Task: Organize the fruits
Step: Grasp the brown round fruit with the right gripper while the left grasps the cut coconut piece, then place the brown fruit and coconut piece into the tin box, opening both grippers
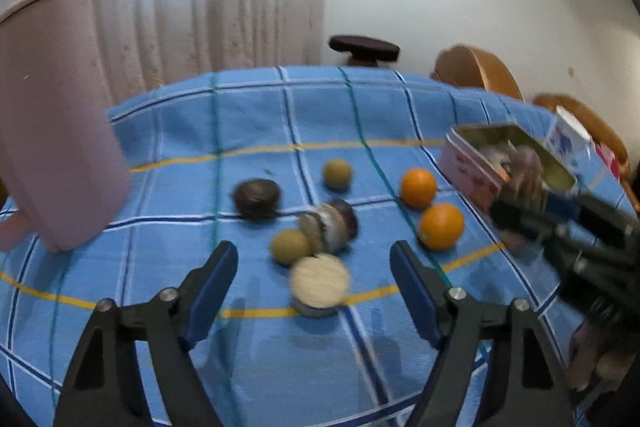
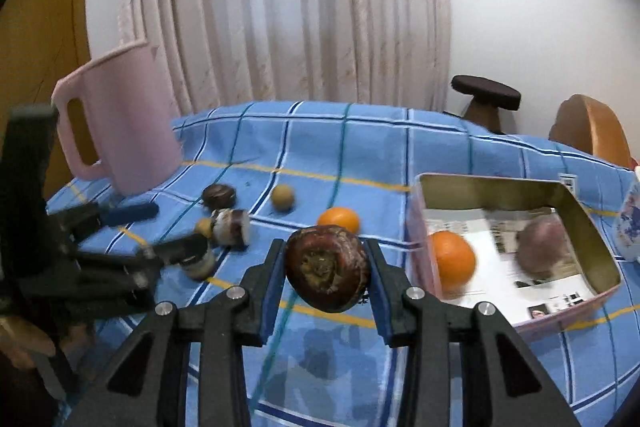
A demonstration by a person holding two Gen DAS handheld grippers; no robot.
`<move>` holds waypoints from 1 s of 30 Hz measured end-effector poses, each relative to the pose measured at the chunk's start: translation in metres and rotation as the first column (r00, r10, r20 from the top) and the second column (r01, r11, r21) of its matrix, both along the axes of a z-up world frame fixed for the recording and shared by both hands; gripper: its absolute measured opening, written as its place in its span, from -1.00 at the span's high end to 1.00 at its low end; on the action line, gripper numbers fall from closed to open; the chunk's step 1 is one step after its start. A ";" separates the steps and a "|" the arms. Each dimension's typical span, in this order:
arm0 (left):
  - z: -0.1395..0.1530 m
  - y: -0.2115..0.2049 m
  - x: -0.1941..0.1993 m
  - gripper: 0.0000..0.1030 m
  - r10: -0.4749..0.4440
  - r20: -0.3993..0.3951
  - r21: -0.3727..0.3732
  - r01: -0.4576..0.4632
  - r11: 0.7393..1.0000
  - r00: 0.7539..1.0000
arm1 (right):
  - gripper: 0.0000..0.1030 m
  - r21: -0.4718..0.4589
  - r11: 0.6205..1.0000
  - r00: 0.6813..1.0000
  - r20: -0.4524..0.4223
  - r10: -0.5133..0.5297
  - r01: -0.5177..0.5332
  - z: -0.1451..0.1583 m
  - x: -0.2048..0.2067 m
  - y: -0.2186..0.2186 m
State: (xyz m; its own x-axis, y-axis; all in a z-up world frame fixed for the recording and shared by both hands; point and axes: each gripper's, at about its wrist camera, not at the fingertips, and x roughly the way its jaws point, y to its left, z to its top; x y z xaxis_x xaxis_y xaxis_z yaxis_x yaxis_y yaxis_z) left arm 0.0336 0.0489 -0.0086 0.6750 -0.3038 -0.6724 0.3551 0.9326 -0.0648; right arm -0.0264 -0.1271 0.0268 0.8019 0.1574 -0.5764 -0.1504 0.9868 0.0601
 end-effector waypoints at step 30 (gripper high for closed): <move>0.012 -0.002 -0.006 0.32 0.127 0.122 -0.110 -0.114 0.987 0.984 | 0.21 0.071 0.988 0.986 0.081 -0.144 0.138 0.023 -0.001 -0.081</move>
